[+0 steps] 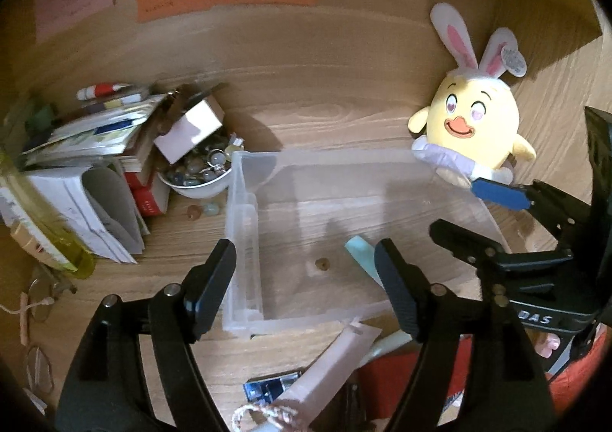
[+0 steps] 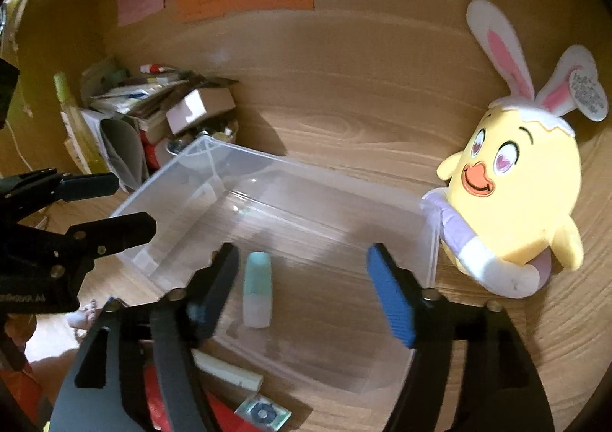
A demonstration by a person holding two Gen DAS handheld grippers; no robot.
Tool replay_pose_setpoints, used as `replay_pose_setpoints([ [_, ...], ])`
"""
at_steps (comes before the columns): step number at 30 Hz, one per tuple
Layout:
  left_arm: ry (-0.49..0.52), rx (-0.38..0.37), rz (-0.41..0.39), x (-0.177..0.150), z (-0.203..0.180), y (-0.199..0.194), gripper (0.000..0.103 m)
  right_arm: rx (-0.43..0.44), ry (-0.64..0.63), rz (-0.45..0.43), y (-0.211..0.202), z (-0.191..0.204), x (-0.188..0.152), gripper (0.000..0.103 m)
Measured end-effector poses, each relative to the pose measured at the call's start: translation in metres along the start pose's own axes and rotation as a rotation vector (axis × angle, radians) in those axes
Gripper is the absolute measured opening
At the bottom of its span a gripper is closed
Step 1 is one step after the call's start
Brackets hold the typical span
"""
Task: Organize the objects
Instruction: 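Withdraw the right gripper from the bin toward the pink hair clip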
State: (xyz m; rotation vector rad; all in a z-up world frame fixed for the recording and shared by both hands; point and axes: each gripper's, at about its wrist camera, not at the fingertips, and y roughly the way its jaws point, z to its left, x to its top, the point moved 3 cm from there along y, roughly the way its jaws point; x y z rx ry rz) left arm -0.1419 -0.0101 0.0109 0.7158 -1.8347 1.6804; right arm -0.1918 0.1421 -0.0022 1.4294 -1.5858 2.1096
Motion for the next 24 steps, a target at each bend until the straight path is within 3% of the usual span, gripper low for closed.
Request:
replay_pose_setpoints([
  [2, -0.007, 0.003, -0.013, -0.002, 0.002, -0.008, 0.088, -0.001, -0.004, -0.024, -0.011, 0.003, 0.0, 0.078],
  [4, -0.019, 0.009, -0.041, -0.004, 0.004, -0.016, 0.094, -0.005, -0.013, -0.048, -0.021, 0.006, 0.0, 0.082],
  [14, 0.012, 0.036, -0.109, -0.021, 0.01, -0.049, 0.096, -0.012, -0.019, -0.085, -0.049, 0.01, -0.013, 0.084],
  [24, -0.031, 0.039, -0.079, -0.053, 0.032, -0.057, 0.097, -0.031, 0.043, -0.041, -0.058, 0.002, -0.039, 0.084],
])
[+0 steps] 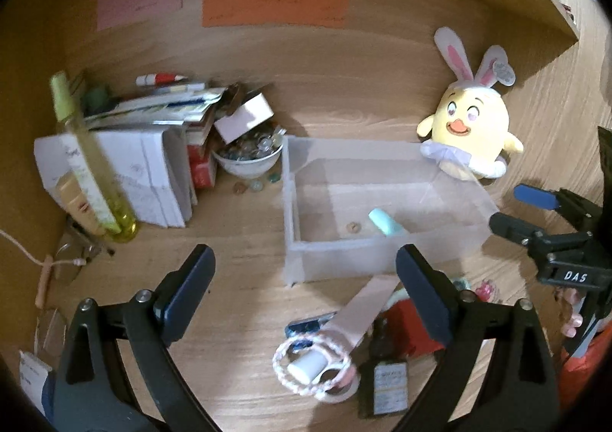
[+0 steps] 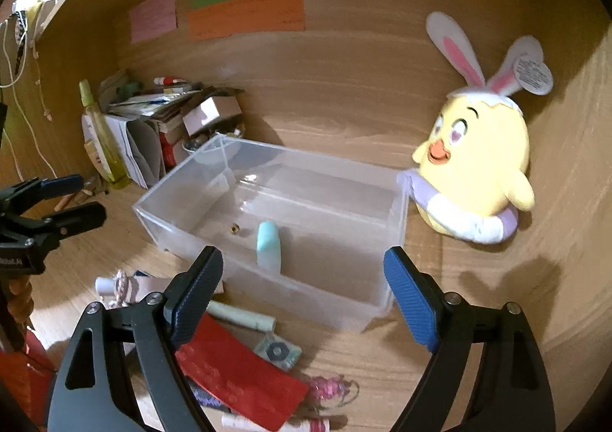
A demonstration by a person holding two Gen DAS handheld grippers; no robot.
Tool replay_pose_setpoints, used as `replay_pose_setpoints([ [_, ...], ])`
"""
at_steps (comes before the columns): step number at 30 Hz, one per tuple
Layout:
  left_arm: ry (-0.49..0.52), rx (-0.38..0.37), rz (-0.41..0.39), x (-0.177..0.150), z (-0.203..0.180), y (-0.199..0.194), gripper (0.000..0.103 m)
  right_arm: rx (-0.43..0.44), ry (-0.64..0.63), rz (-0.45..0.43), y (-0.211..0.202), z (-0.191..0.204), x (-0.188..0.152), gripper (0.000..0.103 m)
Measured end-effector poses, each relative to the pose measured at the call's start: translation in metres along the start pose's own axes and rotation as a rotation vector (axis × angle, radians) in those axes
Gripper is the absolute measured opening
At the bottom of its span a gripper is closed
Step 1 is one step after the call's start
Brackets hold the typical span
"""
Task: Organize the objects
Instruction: 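Withdraw the right gripper from the bin toward the pink hair clip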
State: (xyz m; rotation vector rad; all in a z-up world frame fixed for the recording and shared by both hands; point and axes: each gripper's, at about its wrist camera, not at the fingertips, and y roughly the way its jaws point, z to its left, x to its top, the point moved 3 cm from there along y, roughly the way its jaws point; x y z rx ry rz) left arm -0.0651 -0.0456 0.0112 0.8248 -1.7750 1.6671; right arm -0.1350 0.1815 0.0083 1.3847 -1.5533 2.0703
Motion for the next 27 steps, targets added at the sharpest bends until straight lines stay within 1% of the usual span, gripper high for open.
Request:
replay_pose_setpoints([
  [7, -0.015, 0.002, 0.062, -0.028, 0.009, 0.009, 0.097, -0.032, -0.007, 0.028, -0.003, 0.0, -0.018, 0.084],
  [15, -0.056, -0.048, 0.16, -0.066, 0.01, 0.024, 0.097, -0.058, 0.001, 0.079, 0.002, -0.002, -0.042, 0.085],
  [18, -0.071, -0.056, 0.184, -0.074, 0.011, 0.029, 0.097, -0.057, 0.027, 0.102, 0.003, -0.006, -0.053, 0.084],
  [23, -0.126, -0.096, 0.229, -0.085, 0.017, 0.041, 0.097, -0.072, 0.067, 0.141, 0.005, -0.016, -0.07, 0.084],
  [27, -0.159, -0.132, 0.247, -0.089, 0.016, 0.047, 0.097, -0.086, 0.104, 0.172, 0.004, -0.025, -0.083, 0.084],
])
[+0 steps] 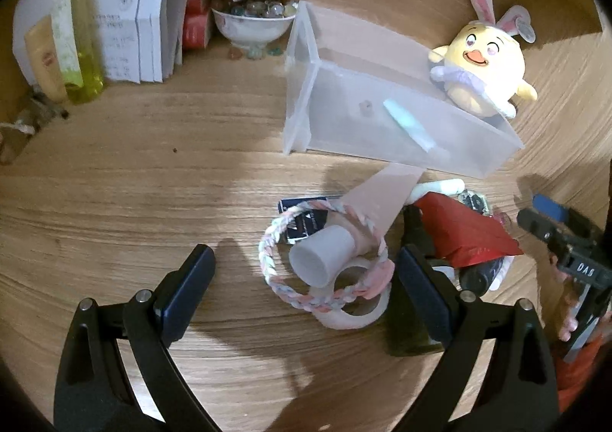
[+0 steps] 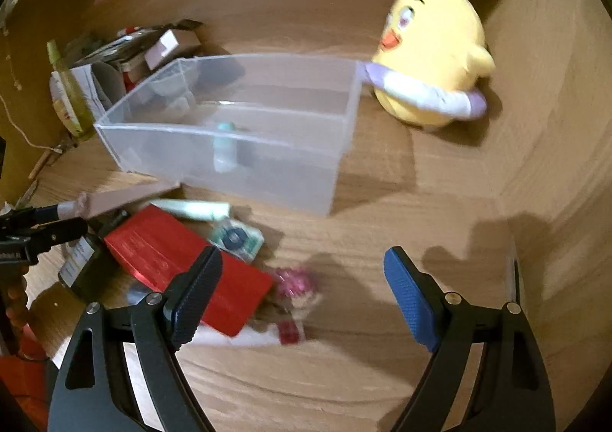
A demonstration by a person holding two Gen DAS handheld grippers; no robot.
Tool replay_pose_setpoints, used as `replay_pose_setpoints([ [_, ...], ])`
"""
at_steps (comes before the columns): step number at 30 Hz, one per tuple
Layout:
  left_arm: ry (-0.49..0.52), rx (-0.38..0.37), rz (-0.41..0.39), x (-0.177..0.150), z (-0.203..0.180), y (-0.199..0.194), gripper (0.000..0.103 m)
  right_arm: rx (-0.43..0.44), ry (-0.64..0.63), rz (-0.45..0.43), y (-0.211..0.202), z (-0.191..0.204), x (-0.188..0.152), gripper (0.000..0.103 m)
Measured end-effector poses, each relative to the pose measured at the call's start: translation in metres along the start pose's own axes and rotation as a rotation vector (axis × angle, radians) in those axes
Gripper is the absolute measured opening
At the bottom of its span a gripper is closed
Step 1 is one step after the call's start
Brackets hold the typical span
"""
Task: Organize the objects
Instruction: 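Withdraw the right gripper from the bin toward the pink hair clip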
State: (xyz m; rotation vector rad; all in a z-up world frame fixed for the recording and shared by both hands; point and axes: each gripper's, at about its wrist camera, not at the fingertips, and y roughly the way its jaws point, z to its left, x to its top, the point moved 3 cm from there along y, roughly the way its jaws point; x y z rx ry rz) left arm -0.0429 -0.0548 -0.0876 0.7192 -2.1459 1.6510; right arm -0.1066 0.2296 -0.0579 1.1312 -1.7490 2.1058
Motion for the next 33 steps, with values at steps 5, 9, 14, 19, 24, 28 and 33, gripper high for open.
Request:
replay_pose_setpoints([
  [5, 0.016, 0.013, -0.037, 0.001, -0.004, -0.003, 0.095, 0.001, 0.046, 0.03, 0.004, -0.011, -0.015, 0.084],
  [9, 0.062, 0.022, -0.041, -0.001, -0.01, -0.004, 0.071, -0.011, 0.077, 0.032, 0.009, -0.016, -0.021, 0.084],
  [14, 0.079, 0.03, -0.054, -0.005, -0.013, -0.009, 0.062, 0.024, 0.099, 0.017, 0.007, -0.015, -0.018, 0.083],
  [19, 0.068, 0.039, -0.086, -0.008, -0.01, -0.02, 0.058, 0.006, 0.068, -0.005, 0.005, -0.01, -0.014, 0.076],
  [24, 0.052, 0.045, -0.119, -0.007, -0.006, -0.033, 0.058, -0.009, 0.112, 0.005, 0.01, -0.022, -0.014, 0.057],
  [28, 0.047, 0.045, -0.15, -0.003, -0.005, -0.044, 0.058, 0.008, 0.11, 0.03, 0.016, -0.022, -0.016, 0.05],
  [33, 0.057, 0.044, -0.196, 0.003, -0.01, -0.056, 0.058, 0.012, 0.079, 0.045, 0.024, -0.013, -0.015, 0.045],
])
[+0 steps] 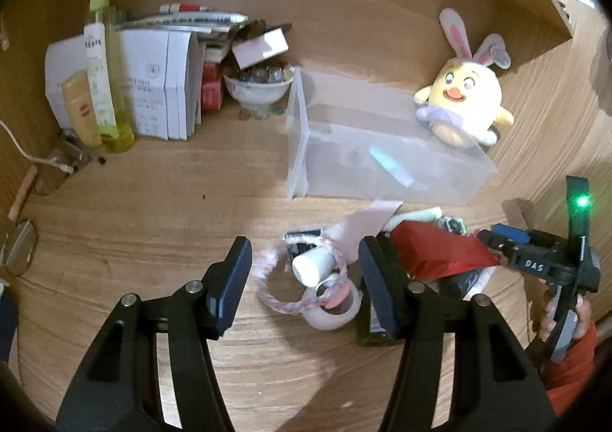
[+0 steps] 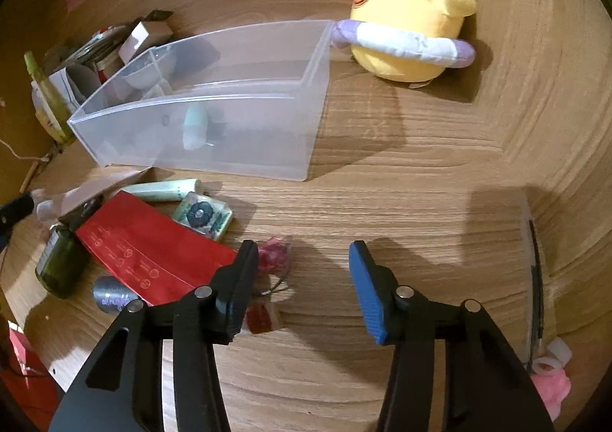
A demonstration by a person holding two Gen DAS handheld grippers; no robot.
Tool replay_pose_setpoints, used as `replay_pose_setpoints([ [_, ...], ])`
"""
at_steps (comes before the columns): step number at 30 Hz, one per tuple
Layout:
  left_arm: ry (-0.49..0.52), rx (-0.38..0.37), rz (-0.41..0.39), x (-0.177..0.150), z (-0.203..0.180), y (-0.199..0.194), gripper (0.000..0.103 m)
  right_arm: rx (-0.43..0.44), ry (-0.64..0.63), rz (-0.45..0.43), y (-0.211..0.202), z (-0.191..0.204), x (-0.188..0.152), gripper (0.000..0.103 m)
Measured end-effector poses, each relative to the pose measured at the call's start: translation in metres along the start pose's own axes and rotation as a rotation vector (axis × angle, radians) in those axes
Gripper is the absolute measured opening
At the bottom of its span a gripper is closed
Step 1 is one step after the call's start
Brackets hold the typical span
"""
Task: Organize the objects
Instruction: 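Withdraw the right gripper from the bin toward the pink hair clip, then grasp the pink hair clip with the right gripper while the left grasps the braided bracelet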
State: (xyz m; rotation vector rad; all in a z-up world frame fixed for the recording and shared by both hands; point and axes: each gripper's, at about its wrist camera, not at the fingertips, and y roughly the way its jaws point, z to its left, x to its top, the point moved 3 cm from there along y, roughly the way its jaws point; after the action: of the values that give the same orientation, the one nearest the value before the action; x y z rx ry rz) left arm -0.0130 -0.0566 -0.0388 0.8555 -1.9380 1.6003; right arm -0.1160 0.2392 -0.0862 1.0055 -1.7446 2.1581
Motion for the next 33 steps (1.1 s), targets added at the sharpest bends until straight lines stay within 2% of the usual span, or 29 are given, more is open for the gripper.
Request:
replay_pose_setpoints([
  [5, 0.023, 0.012, -0.026, 0.005, -0.007, -0.003, 0.058, 0.032, -0.02, 0.001, 0.003, 0.008, 0.003, 0.031],
  [10, 0.01, 0.009, -0.006, 0.001, 0.002, -0.005, 0.059, 0.06, -0.013, 0.014, 0.003, 0.011, 0.001, 0.031],
  [14, -0.011, 0.015, 0.037, -0.015, 0.013, -0.002, 0.069, 0.073, -0.013, 0.017, 0.002, 0.011, -0.001, 0.03],
  [19, -0.043, -0.006, 0.11, -0.032, 0.018, 0.011, 0.07, 0.078, -0.018, 0.016, 0.002, 0.014, -0.002, 0.031],
  [26, -0.036, -0.05, 0.145, -0.036, 0.007, 0.028, 0.073, 0.061, -0.031, 0.003, 0.002, 0.017, -0.004, 0.028],
  [27, -0.042, -0.054, 0.149, -0.035, 0.007, 0.031, 0.073, 0.058, -0.031, -0.001, 0.002, 0.016, -0.003, 0.024],
  [31, -0.064, -0.053, 0.14, -0.032, 0.009, 0.036, 0.071, 0.046, -0.029, -0.008, 0.003, 0.013, -0.003, 0.024],
  [33, -0.064, -0.06, 0.127, -0.031, 0.009, 0.035, 0.062, 0.043, -0.027, -0.01, 0.003, 0.012, -0.002, 0.024],
])
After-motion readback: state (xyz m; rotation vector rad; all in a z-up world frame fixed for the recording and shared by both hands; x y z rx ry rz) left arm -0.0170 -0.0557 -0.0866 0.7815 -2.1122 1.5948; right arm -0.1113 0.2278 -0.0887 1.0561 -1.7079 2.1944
